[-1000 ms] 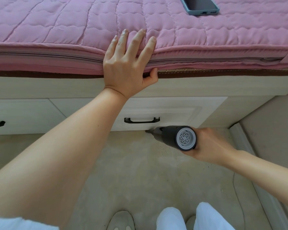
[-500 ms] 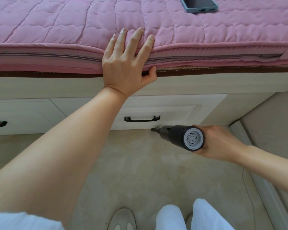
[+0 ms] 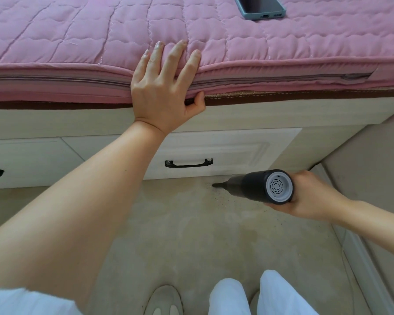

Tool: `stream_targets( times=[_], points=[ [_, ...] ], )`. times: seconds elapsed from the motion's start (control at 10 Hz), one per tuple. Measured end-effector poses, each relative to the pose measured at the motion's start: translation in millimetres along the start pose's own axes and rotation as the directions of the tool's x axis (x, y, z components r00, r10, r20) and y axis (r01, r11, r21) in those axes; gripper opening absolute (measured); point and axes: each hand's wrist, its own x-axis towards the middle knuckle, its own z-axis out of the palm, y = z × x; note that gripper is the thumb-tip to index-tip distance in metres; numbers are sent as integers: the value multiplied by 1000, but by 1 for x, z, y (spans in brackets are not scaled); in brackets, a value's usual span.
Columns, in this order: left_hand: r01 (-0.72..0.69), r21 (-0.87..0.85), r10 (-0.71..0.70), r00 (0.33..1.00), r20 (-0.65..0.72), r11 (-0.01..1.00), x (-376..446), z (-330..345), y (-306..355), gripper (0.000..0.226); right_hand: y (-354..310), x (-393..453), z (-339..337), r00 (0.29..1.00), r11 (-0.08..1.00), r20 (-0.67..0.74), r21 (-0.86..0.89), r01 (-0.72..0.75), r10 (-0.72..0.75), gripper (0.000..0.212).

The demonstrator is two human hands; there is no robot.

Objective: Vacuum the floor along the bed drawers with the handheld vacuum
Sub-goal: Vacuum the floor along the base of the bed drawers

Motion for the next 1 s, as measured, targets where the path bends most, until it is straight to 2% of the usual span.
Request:
stream_targets(
  times=[0.2,0.4,0.8,1.0],
  points=[
    [-2,4,2,1000,-1,1000,1,0,0,52,3,-4,-1,1000,998,21,-63,-4,6,45],
    [-1,7,1,1000,2,1000,0,1,1,52,0,10,7,1000,1000,21,15,-14,14,53],
    [13,2,-13,1000,12,1000,1,-1,1,52,0,-4,3,998,999,49,33,41,-43,46],
    [16,-2,-16,1000,15,1000,1,0,1,53,-5,-1,3,998,1000,56,1,7,-7,41]
  ],
)
